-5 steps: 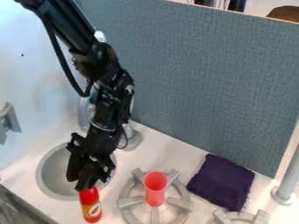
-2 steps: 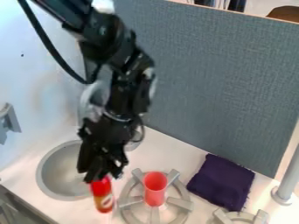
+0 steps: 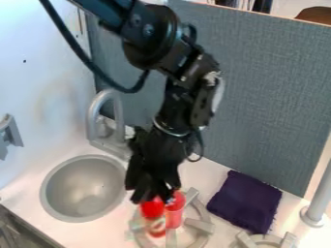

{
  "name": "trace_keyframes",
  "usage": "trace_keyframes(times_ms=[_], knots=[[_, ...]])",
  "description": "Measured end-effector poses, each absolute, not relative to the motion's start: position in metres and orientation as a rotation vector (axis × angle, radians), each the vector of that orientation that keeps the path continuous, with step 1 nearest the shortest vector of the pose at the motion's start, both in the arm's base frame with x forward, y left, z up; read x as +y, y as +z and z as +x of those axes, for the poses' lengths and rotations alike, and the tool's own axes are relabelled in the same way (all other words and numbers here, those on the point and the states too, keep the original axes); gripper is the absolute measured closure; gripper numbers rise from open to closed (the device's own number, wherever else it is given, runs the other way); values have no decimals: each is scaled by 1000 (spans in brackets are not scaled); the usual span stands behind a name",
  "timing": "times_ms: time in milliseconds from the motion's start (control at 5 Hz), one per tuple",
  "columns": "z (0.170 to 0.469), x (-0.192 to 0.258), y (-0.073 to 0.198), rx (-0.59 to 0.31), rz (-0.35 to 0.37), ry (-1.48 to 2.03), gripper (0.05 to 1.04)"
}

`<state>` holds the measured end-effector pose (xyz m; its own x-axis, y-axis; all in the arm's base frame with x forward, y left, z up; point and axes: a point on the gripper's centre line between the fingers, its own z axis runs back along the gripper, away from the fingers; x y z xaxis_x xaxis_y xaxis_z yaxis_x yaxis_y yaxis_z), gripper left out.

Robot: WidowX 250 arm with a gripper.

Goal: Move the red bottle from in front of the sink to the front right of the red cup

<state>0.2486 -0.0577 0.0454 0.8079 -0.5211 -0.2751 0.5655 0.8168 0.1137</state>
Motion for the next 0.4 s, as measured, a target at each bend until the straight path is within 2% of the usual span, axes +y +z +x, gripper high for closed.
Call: trace_keyframes(times_ms=[200,400], knots=[[252,-76,32,228,154,-723,748],[257,-90,14,284,157,-795,748]])
